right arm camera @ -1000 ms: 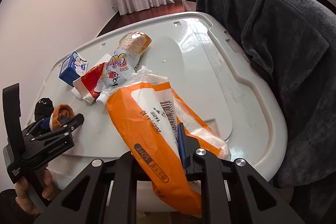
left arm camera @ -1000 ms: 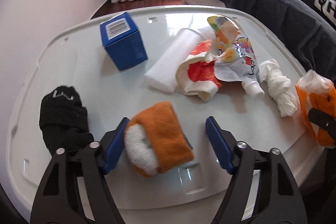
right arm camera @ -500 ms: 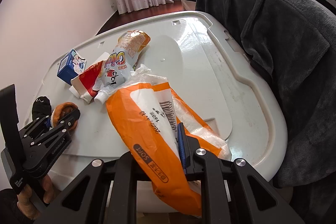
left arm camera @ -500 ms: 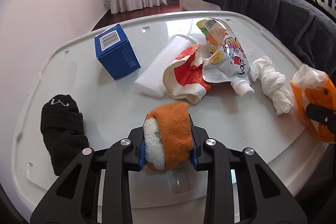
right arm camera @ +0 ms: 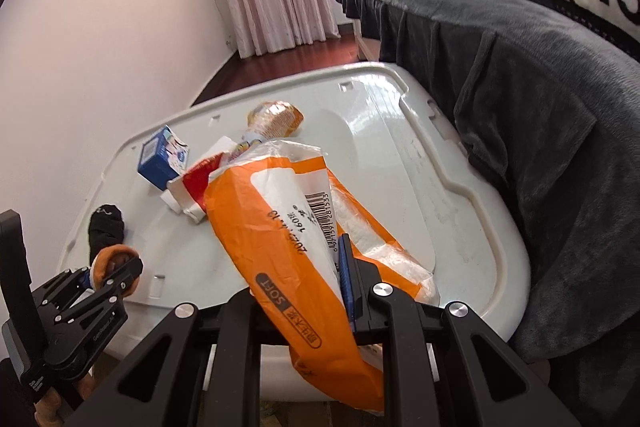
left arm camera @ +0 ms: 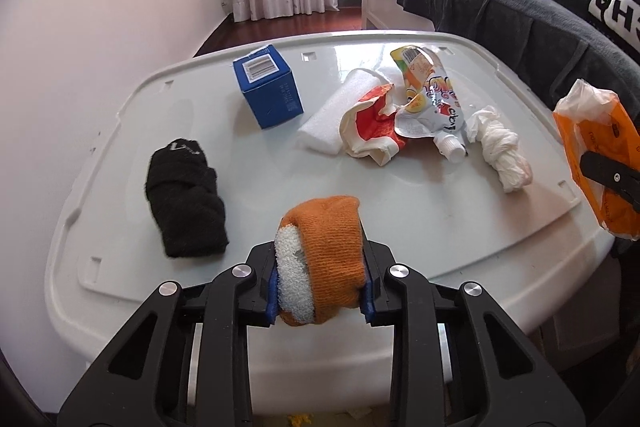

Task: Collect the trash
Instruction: 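Carry the orange sock and bread bag over the box and open both grippers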

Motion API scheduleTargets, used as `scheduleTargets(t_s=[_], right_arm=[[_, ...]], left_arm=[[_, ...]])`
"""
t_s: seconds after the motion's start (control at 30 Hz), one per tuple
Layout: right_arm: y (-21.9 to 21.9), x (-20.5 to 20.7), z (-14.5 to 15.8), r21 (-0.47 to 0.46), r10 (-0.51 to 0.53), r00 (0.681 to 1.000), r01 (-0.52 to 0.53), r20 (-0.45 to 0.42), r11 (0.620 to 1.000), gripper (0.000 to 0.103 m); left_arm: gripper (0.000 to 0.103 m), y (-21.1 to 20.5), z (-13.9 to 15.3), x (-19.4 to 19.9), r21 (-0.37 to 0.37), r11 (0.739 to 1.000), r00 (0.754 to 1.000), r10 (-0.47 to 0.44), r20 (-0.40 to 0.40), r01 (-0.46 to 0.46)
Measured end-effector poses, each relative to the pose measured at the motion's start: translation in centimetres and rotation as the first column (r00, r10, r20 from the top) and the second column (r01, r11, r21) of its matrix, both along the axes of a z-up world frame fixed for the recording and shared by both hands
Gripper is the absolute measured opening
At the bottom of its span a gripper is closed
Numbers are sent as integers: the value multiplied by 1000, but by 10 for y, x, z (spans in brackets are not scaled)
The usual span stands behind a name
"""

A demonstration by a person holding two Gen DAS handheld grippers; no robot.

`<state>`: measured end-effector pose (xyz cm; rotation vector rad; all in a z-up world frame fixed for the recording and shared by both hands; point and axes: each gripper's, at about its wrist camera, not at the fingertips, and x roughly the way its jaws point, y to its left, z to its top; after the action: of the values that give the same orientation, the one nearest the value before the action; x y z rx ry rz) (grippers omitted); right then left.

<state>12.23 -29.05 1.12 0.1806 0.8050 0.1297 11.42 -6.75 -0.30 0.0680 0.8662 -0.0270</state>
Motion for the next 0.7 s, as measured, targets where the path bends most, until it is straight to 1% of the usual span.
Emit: scheduleTargets(t_s=[0.17,0.27,0.37,0.47,0.53,0.6,0.7], right_arm=[[11,-36,6,14,31,998,-32,60,999,17],[17,-58,8,25,40,996,-42,81,999,17],[19,-83,7,47,61,995,-65,81,997,17],[23,-104,0,52,84,995,-87,54,995,17],[27,-115,-6,64,97,995,-99,28,993,17],[31,-126,-12,85,117,993,-116,-6,990,17],[41,-143,-23,117,148,987,-139,-70,983,17]], left_arm=[[28,0,11,-20,-4,1000,1000,-10,14,10],[28,2,19,-42,-20,1000,1000,-19,21,20],[28,7,23,-68,-33,999,999,-32,15,32],[28,13,21,-94,-43,999,999,-30,-14,29],[28,16,18,-108,-36,999,999,-20,-35,19],[28,19,17,-127,-34,999,998,-19,-55,18],[28,21,15,-151,-18,999,998,-29,-62,28]])
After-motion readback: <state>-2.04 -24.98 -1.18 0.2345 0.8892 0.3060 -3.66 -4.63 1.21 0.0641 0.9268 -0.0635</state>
